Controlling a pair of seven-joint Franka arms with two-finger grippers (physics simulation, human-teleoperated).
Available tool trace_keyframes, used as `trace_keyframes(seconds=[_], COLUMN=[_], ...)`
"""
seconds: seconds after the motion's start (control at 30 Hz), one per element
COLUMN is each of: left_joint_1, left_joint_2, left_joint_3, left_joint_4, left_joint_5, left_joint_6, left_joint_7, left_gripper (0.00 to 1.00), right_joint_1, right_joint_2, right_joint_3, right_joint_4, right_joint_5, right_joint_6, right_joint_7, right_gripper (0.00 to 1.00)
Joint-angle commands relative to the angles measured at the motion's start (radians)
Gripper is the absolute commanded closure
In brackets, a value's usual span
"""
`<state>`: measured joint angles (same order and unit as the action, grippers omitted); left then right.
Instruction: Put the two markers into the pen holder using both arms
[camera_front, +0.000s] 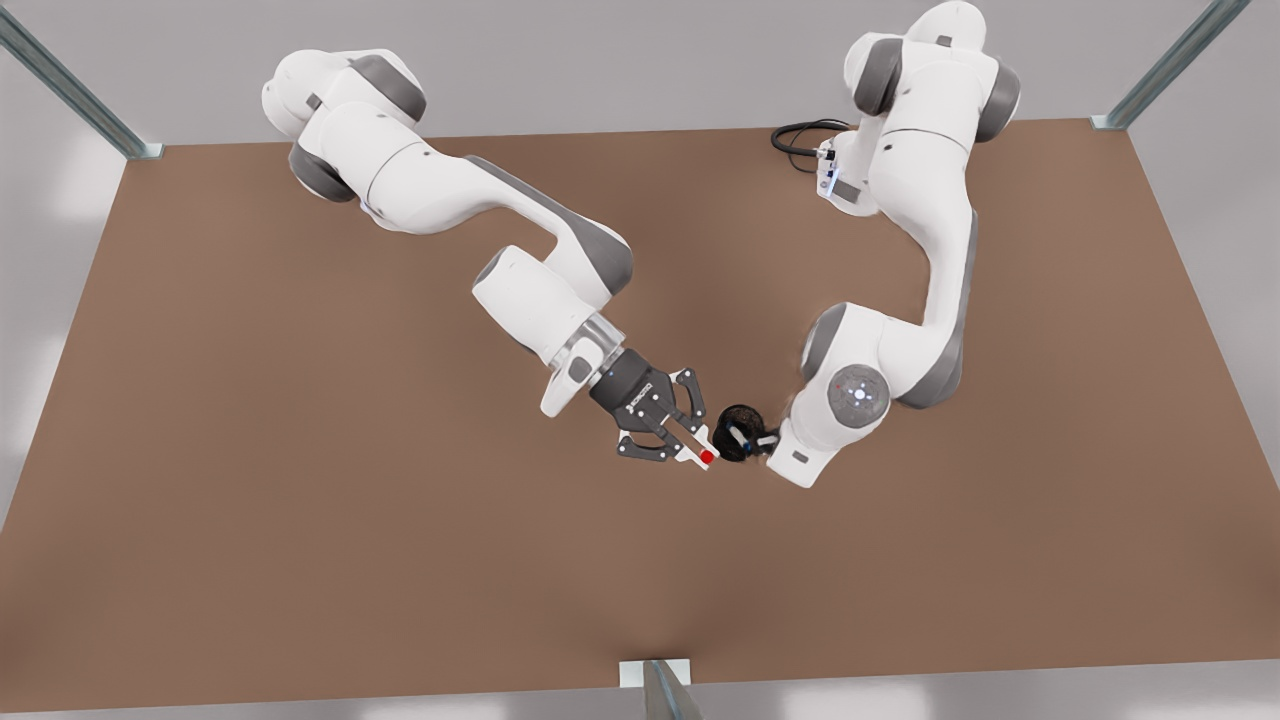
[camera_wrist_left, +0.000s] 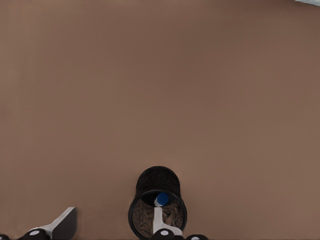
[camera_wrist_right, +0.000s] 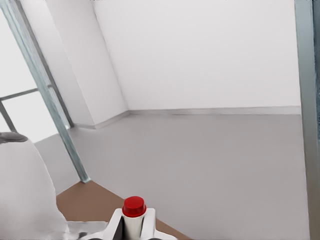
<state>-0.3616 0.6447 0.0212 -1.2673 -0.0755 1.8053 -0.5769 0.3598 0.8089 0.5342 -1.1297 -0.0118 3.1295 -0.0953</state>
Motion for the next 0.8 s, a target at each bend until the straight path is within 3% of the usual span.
trace_keyframes(seconds=[0.0,0.17,0.2,0.27,0.37,0.43,0.57,0.77], left_joint_1=[0.095,0.211,0.23,0.259,0.247,0.237,0.248,0.24], left_joint_2=[-0.013,-0.049,-0.054,-0.056,-0.092,-0.094,-0.094,-0.178], left_joint_3=[0.0,0.026,0.042,0.043,0.037,0.031,0.037,0.04], left_joint_4=[0.005,0.017,0.017,0.019,0.037,0.039,0.039,0.045], left_joint_5=[0.014,0.148,0.148,0.151,0.14,0.14,0.102,0.108], left_joint_6=[-0.167,-0.248,-0.248,-0.247,-0.247,-0.244,-0.241,-0.28], left_joint_7=[0.236,0.519,0.577,0.585,0.575,0.58,0.577,0.577], left_gripper=[0.0,0.0,0.0,0.0,0.0,0.0,0.0,0.0], right_joint_1=[0.008,0.136,0.195,0.243,0.404,0.467,0.478,0.492], right_joint_2=[0.0,0.035,0.035,0.045,0.064,0.09,0.09,0.049], right_joint_3=[0.0,-0.069,-0.137,-0.177,-0.393,-0.487,-0.507,-0.505], right_joint_4=[0.002,0.028,0.031,0.033,0.045,0.062,0.044,-0.166], right_joint_5=[0.003,0.004,0.007,0.01,0.018,0.044,0.049,0.047], right_joint_6=[0.024,0.119,0.136,0.161,0.162,0.218,0.254,0.388], right_joint_7=[0.016,0.014,0.016,0.017,0.019,0.016,0.011,0.008], right_gripper=[0.79,0.79,0.79,0.79,0.79,0.79,0.79,0.79])
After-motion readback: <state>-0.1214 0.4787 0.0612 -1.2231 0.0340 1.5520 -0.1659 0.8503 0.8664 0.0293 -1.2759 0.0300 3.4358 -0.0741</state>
